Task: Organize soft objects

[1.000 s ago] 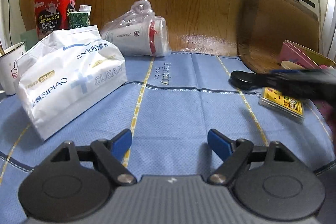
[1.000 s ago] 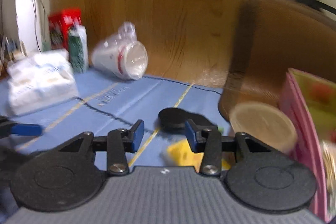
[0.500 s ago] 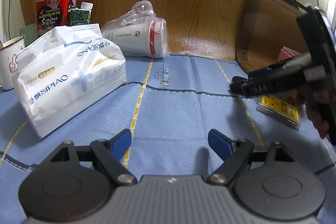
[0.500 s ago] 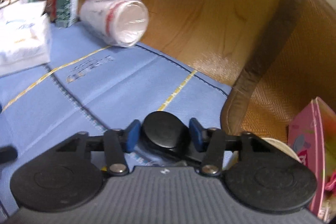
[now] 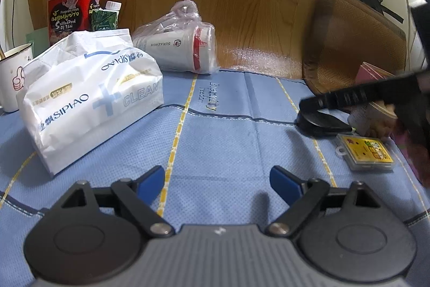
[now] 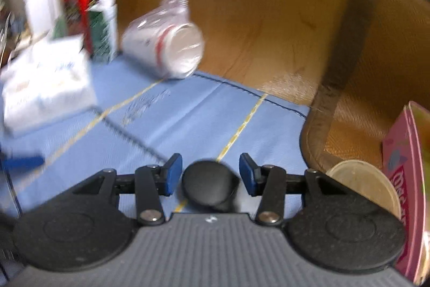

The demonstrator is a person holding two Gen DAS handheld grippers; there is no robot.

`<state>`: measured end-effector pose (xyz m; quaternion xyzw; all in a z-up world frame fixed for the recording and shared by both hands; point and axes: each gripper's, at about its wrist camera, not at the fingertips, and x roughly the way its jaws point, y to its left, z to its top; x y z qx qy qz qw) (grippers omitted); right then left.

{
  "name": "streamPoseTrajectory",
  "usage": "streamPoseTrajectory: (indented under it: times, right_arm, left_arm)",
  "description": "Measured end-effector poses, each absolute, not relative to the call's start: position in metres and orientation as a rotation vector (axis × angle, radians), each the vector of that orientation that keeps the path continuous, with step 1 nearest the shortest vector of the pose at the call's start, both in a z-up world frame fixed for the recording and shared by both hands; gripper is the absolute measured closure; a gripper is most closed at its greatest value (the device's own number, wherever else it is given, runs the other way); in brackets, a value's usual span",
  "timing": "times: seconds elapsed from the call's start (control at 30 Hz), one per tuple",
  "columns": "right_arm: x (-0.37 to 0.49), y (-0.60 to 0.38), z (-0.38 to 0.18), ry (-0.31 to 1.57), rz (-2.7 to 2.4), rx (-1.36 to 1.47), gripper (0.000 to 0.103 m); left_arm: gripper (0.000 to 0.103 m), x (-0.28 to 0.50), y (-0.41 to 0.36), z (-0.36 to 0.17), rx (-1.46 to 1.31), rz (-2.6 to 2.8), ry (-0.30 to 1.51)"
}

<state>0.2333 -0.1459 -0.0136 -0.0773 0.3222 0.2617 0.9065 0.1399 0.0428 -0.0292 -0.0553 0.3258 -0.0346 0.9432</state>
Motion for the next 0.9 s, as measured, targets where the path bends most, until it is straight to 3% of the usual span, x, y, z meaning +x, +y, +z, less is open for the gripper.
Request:
streamPoseTrajectory:
  times: [0.37,0.6,0.7,0.9]
  right_arm:
    - [0.259,-0.147,-0.028,0.787,0.521,-0.165,0.052]
    - [0.213,-0.159,-0.031,0.7,0.606,-0.169,0.055]
    - [0.186,-0.159,-0.031,0.652,0.683,-0.183,0.065]
    - [0.132,-0.162,-0.038,0.599,0.786,-0.21,0.065]
  left_arm:
    - [0.013,0.14,0.045,-0.027,-0.138,-0.085,0.662]
    - [0.012,0.14,0.054,-0.027,-0.197,-0.099,0.654]
    - [0.011,0.141,0.056,-0.027,-0.207,-0.101,0.653]
    - [0.011,0.14,0.055,-0.027,-0.198,-0.098,0.654]
